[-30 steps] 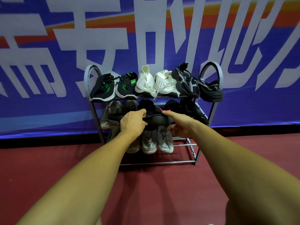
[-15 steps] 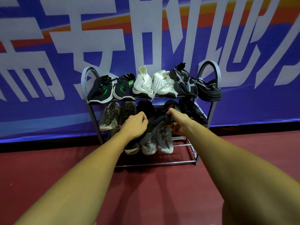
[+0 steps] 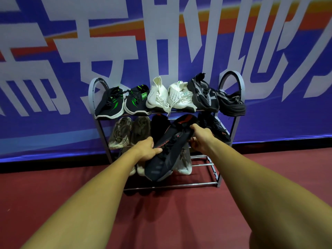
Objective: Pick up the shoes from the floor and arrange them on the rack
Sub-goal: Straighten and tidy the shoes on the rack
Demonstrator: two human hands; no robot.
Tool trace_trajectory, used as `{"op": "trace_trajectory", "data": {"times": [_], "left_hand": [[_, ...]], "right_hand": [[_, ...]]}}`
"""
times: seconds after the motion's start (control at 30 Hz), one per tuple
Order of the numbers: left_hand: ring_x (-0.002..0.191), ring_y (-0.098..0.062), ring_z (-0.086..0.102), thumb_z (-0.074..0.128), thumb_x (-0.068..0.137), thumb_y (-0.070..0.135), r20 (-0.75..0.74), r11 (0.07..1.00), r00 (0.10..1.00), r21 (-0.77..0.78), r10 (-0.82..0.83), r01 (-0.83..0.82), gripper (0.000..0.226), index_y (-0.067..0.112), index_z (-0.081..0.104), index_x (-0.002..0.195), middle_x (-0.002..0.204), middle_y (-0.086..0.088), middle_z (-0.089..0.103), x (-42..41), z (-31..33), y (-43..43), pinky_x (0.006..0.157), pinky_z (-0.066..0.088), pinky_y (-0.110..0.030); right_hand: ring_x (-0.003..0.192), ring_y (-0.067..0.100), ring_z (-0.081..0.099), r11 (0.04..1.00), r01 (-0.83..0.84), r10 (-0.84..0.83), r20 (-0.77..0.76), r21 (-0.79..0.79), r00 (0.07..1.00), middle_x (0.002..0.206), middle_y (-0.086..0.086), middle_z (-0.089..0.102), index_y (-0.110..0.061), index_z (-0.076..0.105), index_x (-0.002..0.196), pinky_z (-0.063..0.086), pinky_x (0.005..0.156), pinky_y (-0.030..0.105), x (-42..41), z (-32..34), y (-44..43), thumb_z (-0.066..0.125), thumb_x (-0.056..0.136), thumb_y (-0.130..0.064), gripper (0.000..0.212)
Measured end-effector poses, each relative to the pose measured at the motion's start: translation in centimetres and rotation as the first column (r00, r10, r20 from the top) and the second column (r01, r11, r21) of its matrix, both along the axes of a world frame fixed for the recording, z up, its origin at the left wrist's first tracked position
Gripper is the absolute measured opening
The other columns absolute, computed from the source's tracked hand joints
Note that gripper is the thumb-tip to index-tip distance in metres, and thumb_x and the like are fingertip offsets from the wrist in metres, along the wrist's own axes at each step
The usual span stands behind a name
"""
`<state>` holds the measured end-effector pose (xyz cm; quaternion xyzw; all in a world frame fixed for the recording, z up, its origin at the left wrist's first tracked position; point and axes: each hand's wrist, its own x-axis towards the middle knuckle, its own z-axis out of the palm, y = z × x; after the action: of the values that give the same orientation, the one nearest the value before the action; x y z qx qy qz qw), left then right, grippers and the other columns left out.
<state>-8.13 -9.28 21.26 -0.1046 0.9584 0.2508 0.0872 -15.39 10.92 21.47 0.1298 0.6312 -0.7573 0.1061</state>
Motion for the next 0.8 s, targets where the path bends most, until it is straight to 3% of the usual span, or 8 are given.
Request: {"op": "trace_trajectory", "data": {"times": [0.17,0.23,0.33,0.4,0.53,0.6,0.7,0.8], "left_hand": [[0.104,-0.029,0.059,0.064,0.091,0.042,-0.058,0.999,0.998,-0.034,0.035,-0.037,0.026,0.019,0.054,0.098,0.109,-0.007,0.063,-0.4,0.1,0.6,0.09,0.048,-0.038],[0.105,-0.028,0.061,0.064,0.091,0.037,-0.04,0.997,0.999,-0.074,0.014,-0.017,0.017,0.022,0.063,0.1,0.11,-0.006,0.067,-0.6,0.0,0.6,0.094,0.049,-0.039],[0.099,-0.027,0.063,0.063,0.09,0.03,-0.008,0.999,0.999,0.004,0.036,-0.036,0.014,0.017,0.07,0.093,0.102,-0.008,0.069,-0.9,-0.1,0.5,0.088,0.05,-0.036],[0.082,-0.026,0.062,0.063,0.09,0.026,-0.018,0.99,0.998,0.128,0.064,-0.061,0.02,0.008,0.067,0.082,0.084,-0.01,0.065,-1.2,0.0,0.9,0.073,0.045,-0.031],[0.048,-0.017,0.039,0.06,0.094,0.018,-0.065,0.931,0.978,0.324,0.2,-0.169,0.036,0.012,0.041,0.063,0.058,-0.005,0.041,-1.9,-0.2,2.4,0.048,0.032,-0.024],[0.048,-0.018,0.041,0.059,0.093,0.018,-0.081,0.895,0.965,0.4,0.25,-0.198,0.028,0.01,0.046,0.07,0.062,-0.007,0.043,-2.5,-0.4,2.8,0.048,0.035,-0.024],[0.058,-0.023,0.049,0.059,0.092,0.022,-0.128,0.863,0.943,0.455,0.307,-0.219,0.023,0.009,0.054,0.075,0.066,-0.01,0.052,-3.4,-0.7,3.3,0.058,0.041,-0.028],[0.069,-0.026,0.053,0.06,0.089,0.024,-0.16,0.844,0.92,0.477,0.357,-0.244,0.022,0.008,0.056,0.075,0.073,-0.013,0.056,-4.3,-1.1,3.7,0.066,0.042,-0.03]], "right_hand": [[0.031,0.006,0.041,0.992,-0.123,0.123,-0.027,0.008,0.992,0.045,-0.003,0.053,-0.013,0.053,0.087,0.029,0.037,0.017,0.1,0.2,0.2,0.064,0.093,-0.017,0.013],[0.043,0.01,0.047,0.963,-0.256,0.254,0.036,0.088,0.967,0.065,0.003,0.062,-0.017,0.053,0.099,0.031,0.043,0.02,0.3,0.0,0.5,0.064,0.091,-0.015,0.015],[0.059,0.014,0.051,0.919,-0.359,0.352,0.071,0.162,0.933,0.079,0.009,0.056,-0.026,0.05,0.093,0.034,0.055,0.026,0.6,-0.1,1.0,0.065,0.088,-0.009,0.023],[0.069,0.016,0.055,0.91,-0.373,0.373,0.031,0.182,0.927,0.085,0.009,0.058,-0.019,0.057,0.087,0.039,0.059,0.025,0.6,0.1,1.3,0.066,0.087,-0.003,0.018],[0.059,0.013,0.051,0.867,-0.43,0.423,0.084,0.253,0.902,0.066,0.001,0.056,-0.016,0.062,0.104,0.038,0.042,0.018,1.1,0.0,1.7,0.066,0.09,-0.007,0.017],[0.05,0.01,0.046,0.835,-0.429,0.412,0.127,0.344,0.903,0.057,-0.002,0.052,-0.015,0.061,0.103,0.035,0.04,0.018,1.4,0.0,1.7,0.068,0.091,-0.017,0.014],[0.046,0.01,0.044,0.795,-0.422,0.386,0.173,0.437,0.906,0.066,0.0,0.051,-0.012,0.059,0.086,0.032,0.035,0.014,1.7,0.1,1.8,0.064,0.094,-0.032,0.023],[0.045,0.011,0.042,0.782,-0.453,0.403,0.206,0.429,0.891,0.07,0.003,0.051,-0.011,0.059,0.09,0.031,0.035,0.015,1.3,-0.2,1.9,0.061,0.096,-0.032,0.022]]}}
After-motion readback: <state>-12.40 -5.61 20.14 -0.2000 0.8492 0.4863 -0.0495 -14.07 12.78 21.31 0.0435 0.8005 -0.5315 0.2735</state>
